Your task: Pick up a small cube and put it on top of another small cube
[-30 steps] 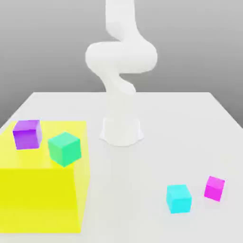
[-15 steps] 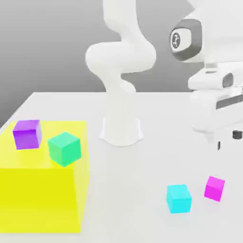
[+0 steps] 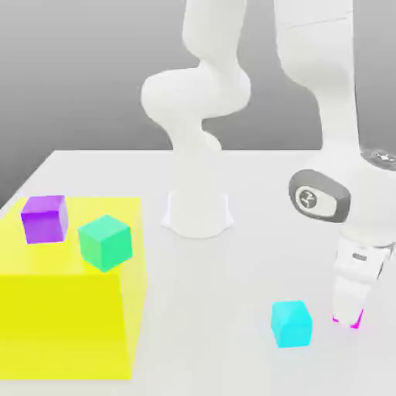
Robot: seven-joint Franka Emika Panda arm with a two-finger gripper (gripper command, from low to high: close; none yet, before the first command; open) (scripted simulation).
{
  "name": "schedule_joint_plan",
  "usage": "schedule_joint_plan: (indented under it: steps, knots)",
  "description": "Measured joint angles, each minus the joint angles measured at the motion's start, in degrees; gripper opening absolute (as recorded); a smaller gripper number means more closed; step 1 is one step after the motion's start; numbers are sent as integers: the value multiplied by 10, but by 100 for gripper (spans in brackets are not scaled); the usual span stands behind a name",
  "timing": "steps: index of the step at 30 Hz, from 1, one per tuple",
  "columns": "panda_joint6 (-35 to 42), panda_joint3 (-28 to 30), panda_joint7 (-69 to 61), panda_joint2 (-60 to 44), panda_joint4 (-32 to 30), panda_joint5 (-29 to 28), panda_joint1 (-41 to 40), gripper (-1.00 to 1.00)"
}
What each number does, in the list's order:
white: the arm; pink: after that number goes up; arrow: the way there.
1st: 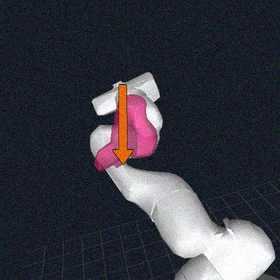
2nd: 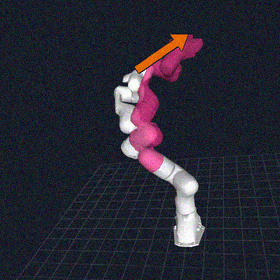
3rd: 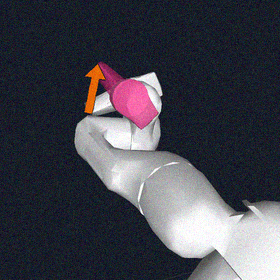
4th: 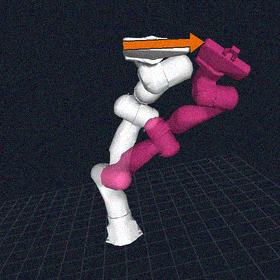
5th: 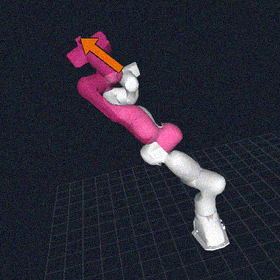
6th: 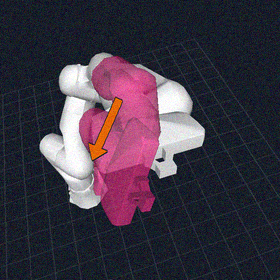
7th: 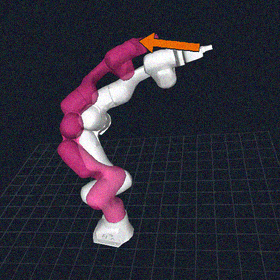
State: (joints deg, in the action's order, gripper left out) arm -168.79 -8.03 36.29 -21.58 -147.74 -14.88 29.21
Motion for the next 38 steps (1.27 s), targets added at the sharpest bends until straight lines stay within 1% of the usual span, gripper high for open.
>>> schedule_joint_plan:
  steps: [3,5,9,11,13,16,20,28,30,32,33,38]
  knots:
    - [-5,5,2,-6,1,-3,4,-100]
    - [11,-10,-4,14,-3,6,-9,-100]
    - [70,-48,-47,91,-21,61,-34,-100]
    - [109,-44,-82,129,-17,76,-54,-100]
    - [155,-25,-127,163,-3,79,-86,-100]
    - [223,2,-202,213,21,84,-156,-100]
    - [314,47,-306,277,53,94,-213,-100]
    - [494,182,-511,387,118,105,-305,-100]
    - [489,201,-537,387,110,107,-316,-100]
    - [451,208,-546,371,87,110,-320,-100]
    - [431,210,-547,363,75,110,-321,100]
    - [431,210,-547,363,75,111,-321,100]
